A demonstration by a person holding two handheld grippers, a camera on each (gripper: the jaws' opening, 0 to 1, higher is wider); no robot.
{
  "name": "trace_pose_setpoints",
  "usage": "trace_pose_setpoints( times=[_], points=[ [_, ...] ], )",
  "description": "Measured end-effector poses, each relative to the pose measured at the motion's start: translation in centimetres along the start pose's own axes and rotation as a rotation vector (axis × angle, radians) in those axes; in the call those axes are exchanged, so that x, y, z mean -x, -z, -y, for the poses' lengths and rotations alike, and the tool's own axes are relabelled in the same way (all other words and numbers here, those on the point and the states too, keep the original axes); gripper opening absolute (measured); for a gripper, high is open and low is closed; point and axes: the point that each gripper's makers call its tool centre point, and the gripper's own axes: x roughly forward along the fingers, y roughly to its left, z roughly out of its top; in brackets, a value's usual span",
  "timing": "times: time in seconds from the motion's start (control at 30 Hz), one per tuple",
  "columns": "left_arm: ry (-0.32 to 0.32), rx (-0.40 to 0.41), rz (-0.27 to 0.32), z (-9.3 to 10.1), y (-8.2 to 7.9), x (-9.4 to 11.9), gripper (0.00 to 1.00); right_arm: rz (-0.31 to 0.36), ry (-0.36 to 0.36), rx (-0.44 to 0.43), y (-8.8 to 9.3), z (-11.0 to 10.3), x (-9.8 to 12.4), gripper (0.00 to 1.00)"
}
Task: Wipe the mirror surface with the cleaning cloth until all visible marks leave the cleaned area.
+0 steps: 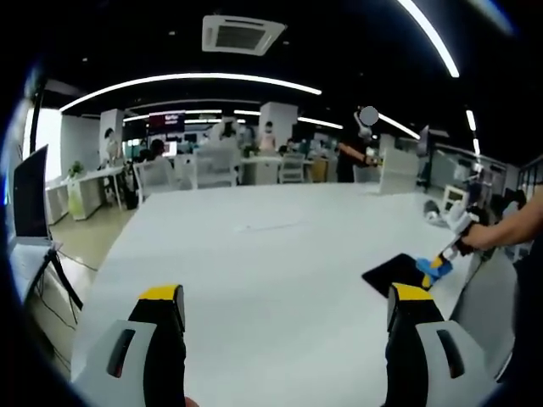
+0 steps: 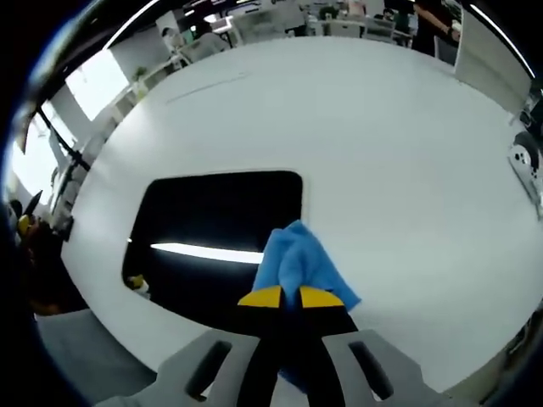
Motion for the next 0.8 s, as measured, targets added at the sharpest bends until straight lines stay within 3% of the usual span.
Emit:
trace_pose_setpoints(
  times=[0.33,0.4,0.57,0.67,0.7,0.73,0.77,0.8],
  points=[
    [-0.003,0.004,0.003,-0.2,-0.1,-0.1,0.99,-0.01,0.017,0.017,0.0,-0.2,0.1,0.0],
    [-0.004,0.003,-0.019,-0.5,0.0,-0.2,0.99,-0.024,0.021,0.025,-0.2,-0.1,-0.1,0.0],
    [-0.001,-0.035,0.004,-1.0,-2.2,-0.5,0.99,-0.022,0.009,-0.003,-0.1,-0.1,0.0,0.0],
    [-0.012,-0.023,0.02,-1.1,-2.7,-0.8,0.99,-0.016,0.008,0.071,-0.1,-0.1,0.0,0.0],
    [-0.009,-0.019,0.024,-0.9,-2.7,-0.9,0.99,-0.015,0.003,0.117,-0.2,-0.1,0.0,0.01],
    [-0.002,-0.021,0.028,-0.4,-2.6,-1.0,0.99,-0.02,-0.008,0.218,-0.2,-0.2,0.0,0.01],
    [0.004,-0.024,0.028,-0.1,-2.5,-1.1,0.99,-0.025,0.006,0.21,-0.1,-0.2,0.0,0.01],
    [0.014,-0.026,0.027,0.2,-2.2,-1.3,0.99,-0.028,0.021,0.15,-0.2,-0.2,-0.1,0.01]
  ],
)
